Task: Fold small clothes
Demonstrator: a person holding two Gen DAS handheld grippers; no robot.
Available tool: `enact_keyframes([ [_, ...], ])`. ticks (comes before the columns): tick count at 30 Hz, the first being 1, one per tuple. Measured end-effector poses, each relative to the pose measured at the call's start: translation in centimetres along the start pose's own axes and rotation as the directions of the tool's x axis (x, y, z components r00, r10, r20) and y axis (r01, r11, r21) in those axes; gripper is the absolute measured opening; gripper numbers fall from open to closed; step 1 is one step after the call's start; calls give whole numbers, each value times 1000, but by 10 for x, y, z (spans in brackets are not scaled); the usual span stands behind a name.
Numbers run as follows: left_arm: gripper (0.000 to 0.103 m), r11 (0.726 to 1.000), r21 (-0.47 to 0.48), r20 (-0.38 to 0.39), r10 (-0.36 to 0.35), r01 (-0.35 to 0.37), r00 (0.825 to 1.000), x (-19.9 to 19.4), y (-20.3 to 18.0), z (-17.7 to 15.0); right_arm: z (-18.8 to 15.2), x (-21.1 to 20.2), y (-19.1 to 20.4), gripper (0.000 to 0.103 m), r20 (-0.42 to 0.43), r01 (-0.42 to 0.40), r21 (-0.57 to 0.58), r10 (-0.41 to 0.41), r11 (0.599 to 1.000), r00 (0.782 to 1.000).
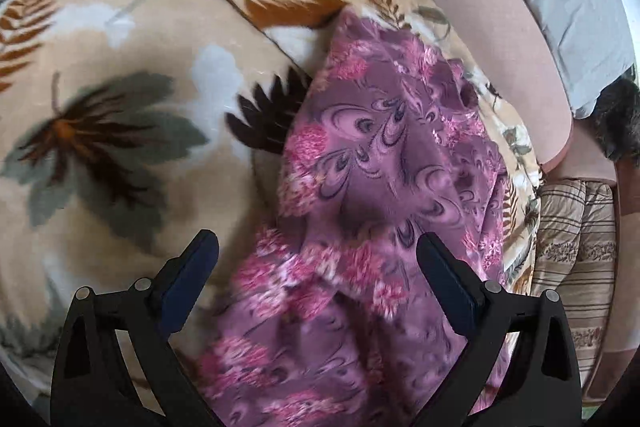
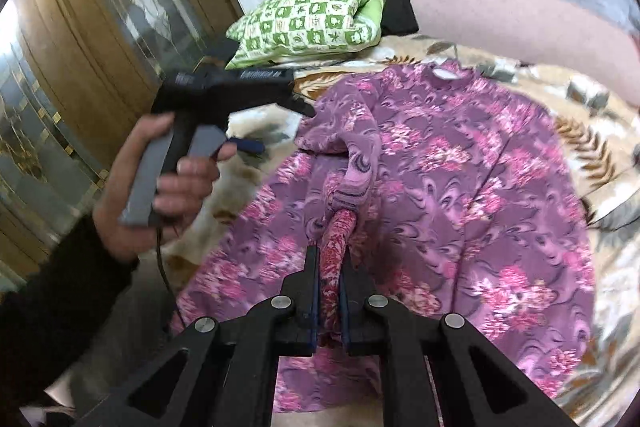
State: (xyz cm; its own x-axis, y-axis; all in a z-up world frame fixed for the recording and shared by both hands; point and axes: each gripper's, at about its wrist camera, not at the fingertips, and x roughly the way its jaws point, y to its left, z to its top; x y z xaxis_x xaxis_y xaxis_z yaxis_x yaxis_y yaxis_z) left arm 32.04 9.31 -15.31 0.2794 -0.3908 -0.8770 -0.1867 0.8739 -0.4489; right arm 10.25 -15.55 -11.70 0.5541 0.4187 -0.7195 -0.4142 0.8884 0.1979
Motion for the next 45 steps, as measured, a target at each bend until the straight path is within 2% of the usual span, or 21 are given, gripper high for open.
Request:
enact_keyframes([
  [1, 84, 1000, -11, -20, 9, -9, 1000, 7, -2, 2, 0, -1, 4, 7, 6, 42, -40, -42, 998, 999],
  [2, 68, 1000, -19, -38, 7, -8, 999, 12, -2, 4, 0, -4, 9, 7, 14, 95, -80, -94, 992, 995],
  [3, 55, 1000, -26, -65, 1, -2, 998, 20, -3, 7, 2, -7, 13, 7, 35, 180, -136, -177, 974, 984],
  [4, 47, 999, -33, -86, -1, -1, 996, 27, -4, 10, 5, -10, 14, 7, 46, 214, -162, -209, 963, 977],
  [5, 26, 999, -45, -101, -4, -1, 995, 30, -4, 12, 9, -15, 15, 7, 61, 247, -189, -240, 950, 969],
  [6, 12, 998, -55, -104, -18, 12, 994, 30, -3, 14, 12, -19, 15, 7, 75, 276, -205, -266, 939, 961],
  [7, 8, 998, -54, -100, -38, 33, 994, 27, -4, 17, 14, -23, 16, 7, 87, 304, -221, -292, 927, 952],
  [10, 6, 999, -11, -25, -40, 40, 999, 4, -7, 22, 16, -31, 19, 7, 118, 364, -275, -345, 890, 931],
  [14, 6, 1000, -20, 37, -16, 17, 999, -14, 18, 33, -7, -9, 32, 7, 60, 324, -341, -323, 882, 945],
  [16, 6, 1000, -15, 41, -2, 3, 999, -10, 31, 37, -27, 15, 44, 7, -7, 265, -381, -289, 886, 957],
  [19, 6, 1000, -19, 41, 24, -23, 999, -4, 46, 36, -47, 45, 49, 8, -146, 92, -321, -145, 943, 979],
  [22, 7, 999, 4, 53, 38, -38, 998, -4, 49, 32, -49, 40, 32, 28, -171, -41, -154, 14, 987, 985],
  [24, 8, 998, 15, 67, 56, -57, 996, -8, 48, 29, -45, 26, 14, 56, -117, -110, -40, 105, 993, 988],
  [27, 8, 991, 59, 112, 114, -121, 987, -21, 42, 16, -37, 2, -19, 74, -11, -196, 124, 199, 973, 980],
  [31, 8, 979, 130, 171, 136, -159, 976, -38, 29, -8, -28, 6, -44, 75, -8, -133, 221, 138, 966, 990],
  [32, 15, 979, 141, 172, 124, -149, 977, -39, 27, -13, -26, 10, -49, 74, -13, -122, 240, 129, 963, 992],
  [35, 56, 984, 149, 158, 71, -95, 985, -36, 26, -21, -22, 27, -62, 65, -40, -138, 307, 158, 942, 987],
  [36, 59, 985, 148, 155, 61, -84, 986, -34, 24, -22, -20, 36, -64, 63, -62, -134, 320, 162, 938, 985],
  [38, 59, 983, 157, 144, 74, -96, 987, -27, 21, -20, -18, 48, -60, 58, -101, -108, 317, 147, 942, 984],
  [41, 59, 976, 170, 125, 113, -134, 986, -16, 20, -22, -14, 68, -52, 52, -174, 23, 265, 25, 964, 984],
  [45, 59, 980, 153, 90, 116, -129, 989, -6, 24, -21, -16, 81, -44, 30, -223, 82, 219, -32, 972, 974],
])
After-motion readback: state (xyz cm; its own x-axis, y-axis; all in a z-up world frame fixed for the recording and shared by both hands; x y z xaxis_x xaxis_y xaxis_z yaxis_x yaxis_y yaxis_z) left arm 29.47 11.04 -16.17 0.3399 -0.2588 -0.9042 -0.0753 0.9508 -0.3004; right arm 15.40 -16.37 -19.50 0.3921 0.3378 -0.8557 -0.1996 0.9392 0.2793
